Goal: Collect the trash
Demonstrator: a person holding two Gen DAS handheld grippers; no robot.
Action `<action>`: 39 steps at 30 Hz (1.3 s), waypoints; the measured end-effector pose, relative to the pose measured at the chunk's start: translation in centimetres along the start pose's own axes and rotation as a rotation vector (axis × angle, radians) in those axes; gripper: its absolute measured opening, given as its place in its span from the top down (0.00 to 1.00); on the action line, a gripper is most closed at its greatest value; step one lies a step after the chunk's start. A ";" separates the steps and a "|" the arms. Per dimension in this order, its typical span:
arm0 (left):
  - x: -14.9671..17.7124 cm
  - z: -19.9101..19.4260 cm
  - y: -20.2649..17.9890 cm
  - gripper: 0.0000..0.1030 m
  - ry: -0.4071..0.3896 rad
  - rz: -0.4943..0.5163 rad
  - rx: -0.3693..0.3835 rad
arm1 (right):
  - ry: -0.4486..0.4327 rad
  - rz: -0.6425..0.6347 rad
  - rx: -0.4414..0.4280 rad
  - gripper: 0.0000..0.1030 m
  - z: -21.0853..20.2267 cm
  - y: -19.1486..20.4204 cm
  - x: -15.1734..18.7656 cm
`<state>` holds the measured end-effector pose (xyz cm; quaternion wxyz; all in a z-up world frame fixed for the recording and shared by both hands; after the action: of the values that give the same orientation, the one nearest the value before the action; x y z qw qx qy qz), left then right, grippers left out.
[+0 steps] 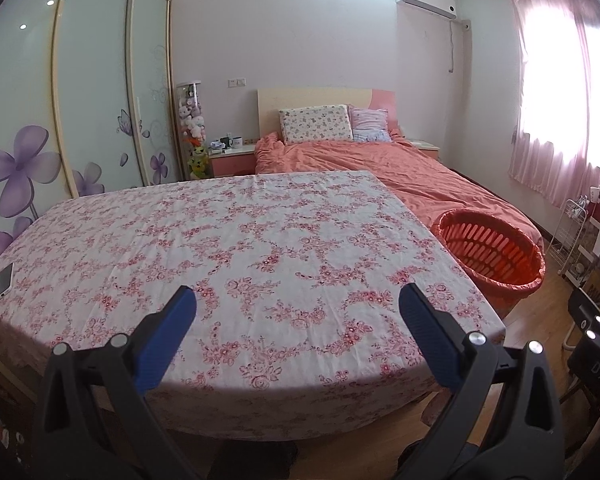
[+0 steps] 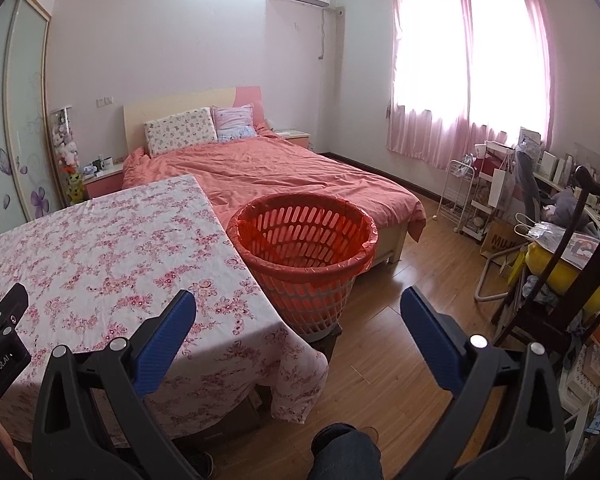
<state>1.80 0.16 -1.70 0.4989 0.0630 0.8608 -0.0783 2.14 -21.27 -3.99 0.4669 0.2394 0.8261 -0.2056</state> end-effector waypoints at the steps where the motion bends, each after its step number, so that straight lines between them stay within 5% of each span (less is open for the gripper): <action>1: 0.0 0.0 -0.1 0.04 0.003 0.000 0.001 | 0.003 -0.001 -0.001 0.02 0.0 0.0 0.0; 39: -0.6 -0.8 -0.8 0.04 0.014 -0.032 0.041 | 0.014 -0.019 -0.014 0.02 -0.5 -0.3 -1.0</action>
<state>1.28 -0.53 -0.76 0.4901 0.0599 0.8634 -0.1035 2.11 -21.44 -2.89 0.4607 0.2297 0.8330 -0.2028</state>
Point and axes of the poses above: each gripper's, at about its wrist camera, not at the fingertips, and z roughly the way its jaws point, y to its left, x to its underside, the point moved 4 cm from there along z, roughly the way its jaws point, and after that the axes turned 12 degrees about x, right-handed, at the moved point
